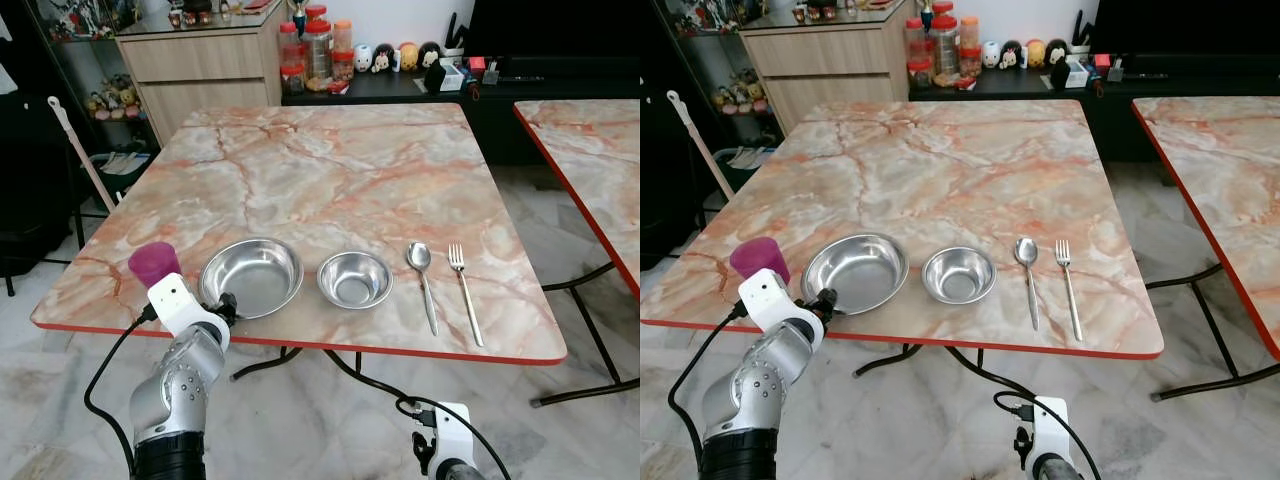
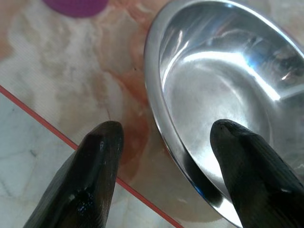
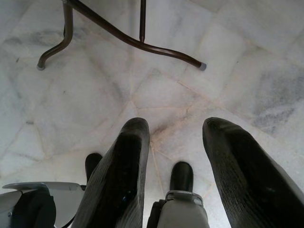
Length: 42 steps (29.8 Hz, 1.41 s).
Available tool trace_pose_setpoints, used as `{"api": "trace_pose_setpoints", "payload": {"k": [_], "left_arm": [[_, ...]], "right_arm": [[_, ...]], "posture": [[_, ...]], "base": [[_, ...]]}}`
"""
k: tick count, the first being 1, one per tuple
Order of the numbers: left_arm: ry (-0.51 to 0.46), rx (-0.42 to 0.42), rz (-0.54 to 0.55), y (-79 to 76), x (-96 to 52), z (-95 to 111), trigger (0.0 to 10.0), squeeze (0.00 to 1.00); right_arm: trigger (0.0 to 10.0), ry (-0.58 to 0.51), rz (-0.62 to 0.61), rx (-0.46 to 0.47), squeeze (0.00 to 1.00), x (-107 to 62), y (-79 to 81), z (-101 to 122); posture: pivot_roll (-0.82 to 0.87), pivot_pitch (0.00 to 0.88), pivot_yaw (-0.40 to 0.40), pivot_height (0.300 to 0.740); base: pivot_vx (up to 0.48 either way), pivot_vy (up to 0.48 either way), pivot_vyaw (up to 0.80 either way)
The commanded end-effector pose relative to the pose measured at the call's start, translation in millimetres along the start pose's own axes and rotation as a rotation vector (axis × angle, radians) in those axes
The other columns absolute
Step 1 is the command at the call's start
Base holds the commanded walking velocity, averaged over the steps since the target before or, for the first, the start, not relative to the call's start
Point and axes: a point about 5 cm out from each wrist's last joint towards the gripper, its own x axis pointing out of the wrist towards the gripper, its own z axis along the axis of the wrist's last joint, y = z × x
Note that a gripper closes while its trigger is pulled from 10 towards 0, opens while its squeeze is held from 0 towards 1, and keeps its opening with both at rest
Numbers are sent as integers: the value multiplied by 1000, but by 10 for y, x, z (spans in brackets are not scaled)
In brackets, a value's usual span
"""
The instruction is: Setting the table
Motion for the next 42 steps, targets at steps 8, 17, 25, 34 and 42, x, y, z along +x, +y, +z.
{"api": "trace_pose_setpoints", "payload": {"k": [8,17,25,34,42], "left_arm": [[-35,34,71,-42,91,55,10000,0],[-29,28,75,-59,134,39,0,0],[-36,31,106,-30,141,43,0,0],[-49,22,125,-4,147,63,0,0],[-70,3,135,5,142,91,0,0]], "right_arm": [[10000,-2,-10,11,0,3,-18,17],[10000,-2,-11,12,0,3,-22,20],[10000,-5,-6,10,0,10,-6,42],[10000,-5,-6,11,0,12,-1,49],[10000,-2,-5,11,0,11,2,41]], "posture": [[61,18,79,740],[57,17,79,740],[58,10,78,740],[63,9,77,740],[66,4,75,740]], "base": [[0,0,0],[0,0,0],[0,0,0],[0,0,0],[0,0,0]]}}
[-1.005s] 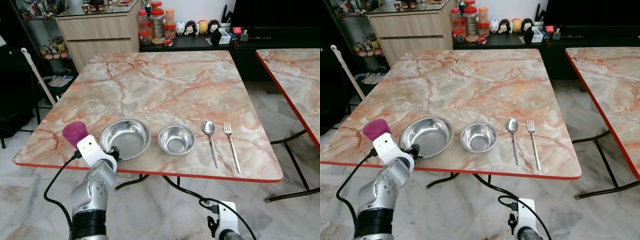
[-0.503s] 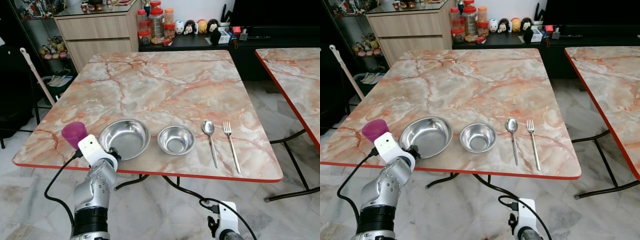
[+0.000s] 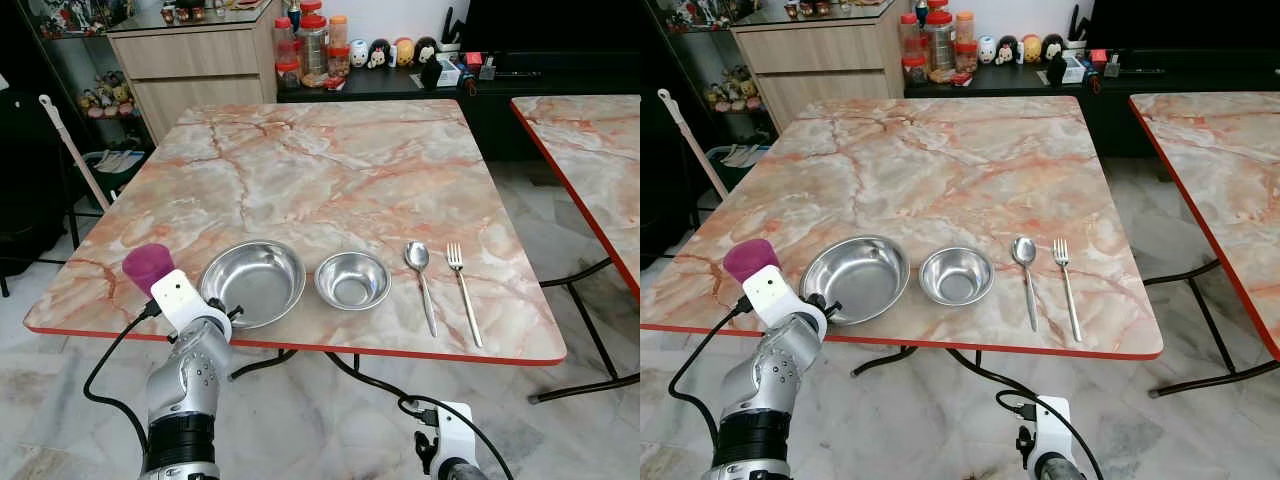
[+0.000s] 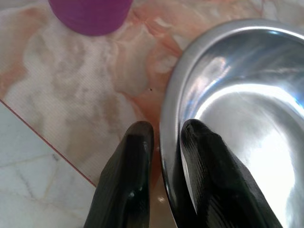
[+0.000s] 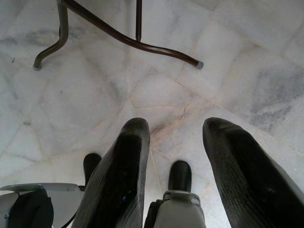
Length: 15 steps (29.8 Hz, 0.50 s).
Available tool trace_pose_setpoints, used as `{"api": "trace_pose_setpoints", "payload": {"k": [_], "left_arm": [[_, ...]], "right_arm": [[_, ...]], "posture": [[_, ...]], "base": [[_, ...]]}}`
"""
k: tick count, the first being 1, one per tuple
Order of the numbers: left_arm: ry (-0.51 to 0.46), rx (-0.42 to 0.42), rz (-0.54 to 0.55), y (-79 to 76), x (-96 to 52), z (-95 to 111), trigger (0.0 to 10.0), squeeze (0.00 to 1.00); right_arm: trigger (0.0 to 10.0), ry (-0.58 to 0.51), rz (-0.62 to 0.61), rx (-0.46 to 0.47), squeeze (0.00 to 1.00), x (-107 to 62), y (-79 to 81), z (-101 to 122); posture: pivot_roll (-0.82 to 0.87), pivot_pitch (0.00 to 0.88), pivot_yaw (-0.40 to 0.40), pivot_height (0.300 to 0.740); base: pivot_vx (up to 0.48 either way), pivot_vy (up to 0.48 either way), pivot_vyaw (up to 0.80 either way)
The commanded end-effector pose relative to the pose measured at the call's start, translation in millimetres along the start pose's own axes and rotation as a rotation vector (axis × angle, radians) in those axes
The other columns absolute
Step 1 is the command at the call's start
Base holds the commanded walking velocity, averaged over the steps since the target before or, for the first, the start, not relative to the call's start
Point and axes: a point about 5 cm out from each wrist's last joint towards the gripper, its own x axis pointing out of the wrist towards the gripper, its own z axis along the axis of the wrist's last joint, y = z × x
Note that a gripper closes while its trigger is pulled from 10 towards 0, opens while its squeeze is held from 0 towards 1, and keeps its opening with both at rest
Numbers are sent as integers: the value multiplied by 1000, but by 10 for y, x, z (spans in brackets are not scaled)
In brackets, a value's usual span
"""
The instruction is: Setting the table
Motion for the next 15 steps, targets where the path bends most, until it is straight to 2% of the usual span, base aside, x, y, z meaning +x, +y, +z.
{"api": "trace_pose_setpoints", "payload": {"k": [1,14,15], "left_arm": [[-29,-22,21,18,8,64,0,0],[-114,-91,-15,11,-38,178,0,0],[-144,-122,-43,-14,-57,224,0,0]], "right_arm": [[10000,-4,1,10,0,9,25,31],[10000,-6,8,0,0,17,38,58],[10000,-7,11,-2,0,19,45,67]], "posture": [[67,3,74,740],[85,0,62,740],[90,0,57,740]], "base": [[0,0,0],[0,0,0],[0,0,0]]}}
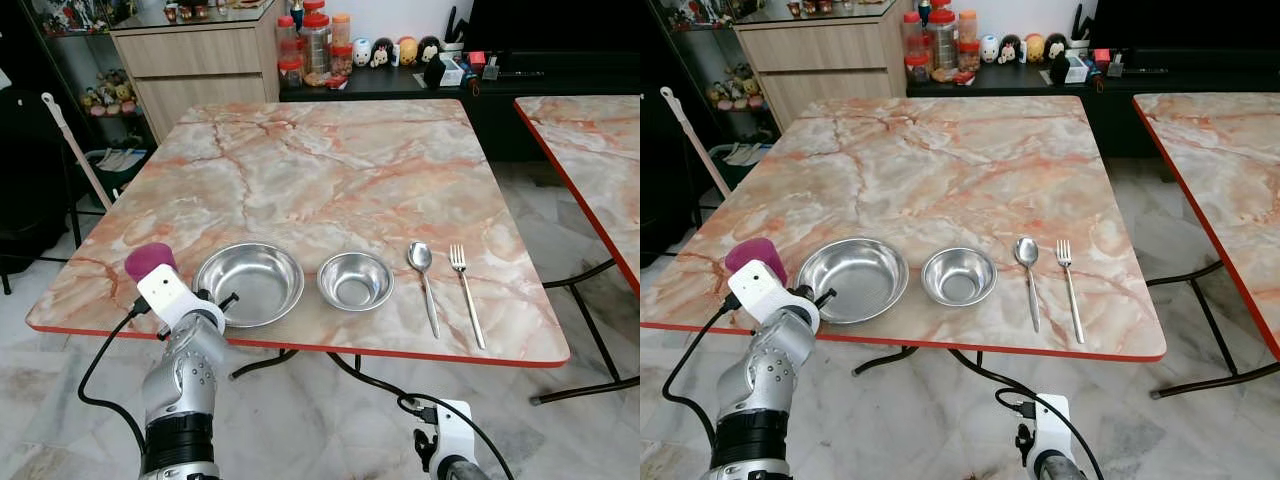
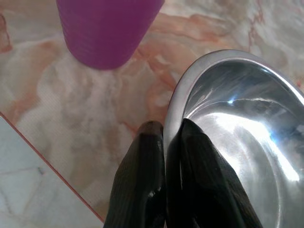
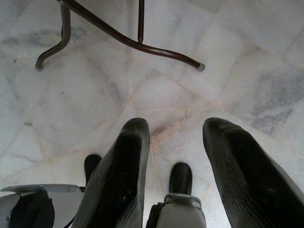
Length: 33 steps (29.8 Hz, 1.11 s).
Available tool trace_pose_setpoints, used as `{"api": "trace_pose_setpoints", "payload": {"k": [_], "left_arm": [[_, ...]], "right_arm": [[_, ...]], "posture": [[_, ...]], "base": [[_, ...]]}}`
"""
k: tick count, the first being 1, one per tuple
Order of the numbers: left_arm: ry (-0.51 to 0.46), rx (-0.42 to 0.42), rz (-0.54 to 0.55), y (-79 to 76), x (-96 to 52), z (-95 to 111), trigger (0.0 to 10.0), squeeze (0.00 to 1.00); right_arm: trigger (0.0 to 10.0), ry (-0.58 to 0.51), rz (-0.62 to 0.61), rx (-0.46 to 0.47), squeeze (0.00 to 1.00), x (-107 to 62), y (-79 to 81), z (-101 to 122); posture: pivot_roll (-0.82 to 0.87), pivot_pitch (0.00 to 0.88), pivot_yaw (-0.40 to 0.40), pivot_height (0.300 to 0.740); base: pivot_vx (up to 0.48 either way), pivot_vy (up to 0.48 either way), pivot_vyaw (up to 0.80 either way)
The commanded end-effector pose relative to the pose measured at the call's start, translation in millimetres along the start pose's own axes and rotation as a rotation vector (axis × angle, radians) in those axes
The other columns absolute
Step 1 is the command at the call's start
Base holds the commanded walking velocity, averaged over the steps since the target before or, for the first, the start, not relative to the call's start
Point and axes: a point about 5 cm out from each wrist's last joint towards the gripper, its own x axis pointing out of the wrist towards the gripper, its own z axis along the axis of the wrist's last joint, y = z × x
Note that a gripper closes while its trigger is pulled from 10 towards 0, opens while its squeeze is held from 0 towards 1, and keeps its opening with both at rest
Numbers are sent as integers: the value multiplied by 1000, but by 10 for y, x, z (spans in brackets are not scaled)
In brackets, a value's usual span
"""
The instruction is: Setting the table
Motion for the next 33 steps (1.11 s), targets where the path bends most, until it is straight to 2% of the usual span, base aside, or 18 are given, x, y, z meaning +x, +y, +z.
{"api": "trace_pose_setpoints", "payload": {"k": [1,3,6,8,9,10,11,15,18,19,21,22,24,29,33], "left_arm": [[-61,-43,-31,-29,-24,111,0,0],[-84,-56,-64,-65,-35,144,0,0],[-178,-99,-144,-161,-78,268,0,0],[-252,-162,-217,-247,-120,380,0,0],[-290,-191,-271,-311,-149,441,510,0],[-290,-191,-271,-311,-149,441,510,0],[-307,-198,-312,-365,-165,468,9961,0],[-334,-195,-424,-524,-198,485,10000,0],[-356,-175,-456,-583,-210,484,10000,0],[-358,-3,-508,-710,-154,354,10000,0],[-382,152,-529,-769,-82,237,10000,0],[-388,162,-529,-773,-67,229,10000,0],[-446,243,-556,-817,-65,242,10000,0],[-558,387,-607,-907,-132,236,10000,0],[-593,367,-620,-943,-182,256,10000,0]], "right_arm": [[10000,-4,8,1,0,13,37,44],[10000,-5,10,-1,0,15,43,49],[10000,-6,12,-6,0,16,40,57],[10000,-7,13,-9,0,18,36,67],[10000,-8,12,-11,0,19,33,74],[10000,-8,12,-11,0,19,33,74],[10000,-9,12,-12,0,20,31,79],[10000,-10,12,-14,0,21,22,87],[10000,-12,12,-14,0,21,18,90],[10000,-16,19,-20,0,22,31,98],[10000,-28,35,-29,0,25,55,118],[10000,-34,38,-26,0,26,60,129],[10000,-54,44,-20,0,30,69,167],[10000,-72,50,-16,0,29,67,187],[10000,-76,44,-7,0,21,41,164]], "posture": [[90,0,57,740],[90,0,57,740],[94,0,47,740],[94,0,42,740],[93,0,40,740],[93,0,40,740],[92,0,40,740],[89,0,32,740],[89,0,32,740],[85,0,22,740],[77,0,23,740],[69,0,25,740],[51,0,33,740],[18,0,39,740],[14,0,34,740]], "base": [[0,0,0],[0,0,0],[0,0,0],[0,0,0],[0,0,0],[0,0,0],[0,0,0],[0,0,0],[0,0,0],[0,0,0],[0,0,0],[0,0,0],[0,0,0],[0,0,0],[0,0,0]]}}
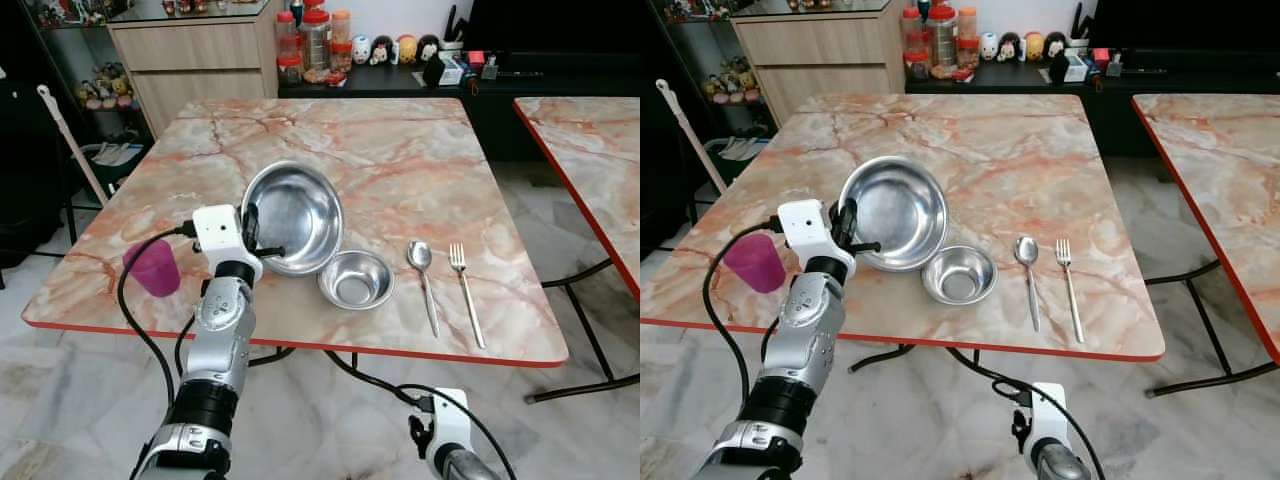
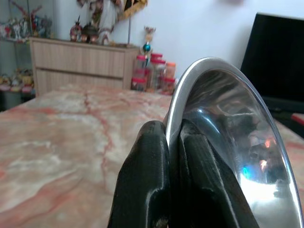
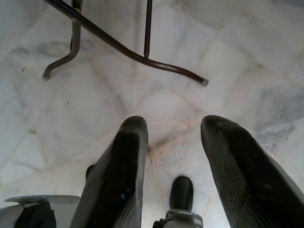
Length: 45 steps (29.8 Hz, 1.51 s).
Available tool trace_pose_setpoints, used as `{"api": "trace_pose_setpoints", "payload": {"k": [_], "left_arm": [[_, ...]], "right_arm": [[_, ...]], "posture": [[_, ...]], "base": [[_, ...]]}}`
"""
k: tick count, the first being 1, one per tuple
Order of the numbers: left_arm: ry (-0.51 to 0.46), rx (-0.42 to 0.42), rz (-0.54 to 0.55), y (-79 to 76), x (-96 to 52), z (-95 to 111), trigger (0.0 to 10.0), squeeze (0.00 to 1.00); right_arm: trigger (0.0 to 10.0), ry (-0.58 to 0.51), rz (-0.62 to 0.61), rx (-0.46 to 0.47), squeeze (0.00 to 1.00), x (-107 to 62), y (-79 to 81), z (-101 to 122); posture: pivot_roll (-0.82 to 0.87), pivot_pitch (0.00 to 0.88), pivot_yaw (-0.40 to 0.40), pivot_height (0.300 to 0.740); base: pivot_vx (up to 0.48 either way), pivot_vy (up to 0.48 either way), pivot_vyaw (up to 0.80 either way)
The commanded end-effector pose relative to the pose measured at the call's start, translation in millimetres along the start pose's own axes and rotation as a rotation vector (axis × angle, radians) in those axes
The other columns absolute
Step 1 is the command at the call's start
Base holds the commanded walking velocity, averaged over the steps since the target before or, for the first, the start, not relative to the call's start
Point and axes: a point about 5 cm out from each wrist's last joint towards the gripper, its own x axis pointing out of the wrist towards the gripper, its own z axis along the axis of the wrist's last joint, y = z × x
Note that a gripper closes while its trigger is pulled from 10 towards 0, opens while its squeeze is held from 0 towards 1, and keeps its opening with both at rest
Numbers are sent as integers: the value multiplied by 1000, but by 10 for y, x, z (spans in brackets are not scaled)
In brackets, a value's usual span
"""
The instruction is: Setting the table
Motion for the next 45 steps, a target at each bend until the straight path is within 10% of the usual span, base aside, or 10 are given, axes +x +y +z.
{"api": "trace_pose_setpoints", "payload": {"k": [1,45], "left_arm": [[-78,32,-28,-71,53,112,10000,0],[-222,-16,168,384,-28,338,10000,0]], "right_arm": [[10000,-2,-5,1,0,-10,-24,-20],[10000,32,-53,18,0,-32,-132,-80]], "posture": [[15,0,30,740],[43,0,8,740]], "base": [[0,0,0],[0,-260,-54]]}}
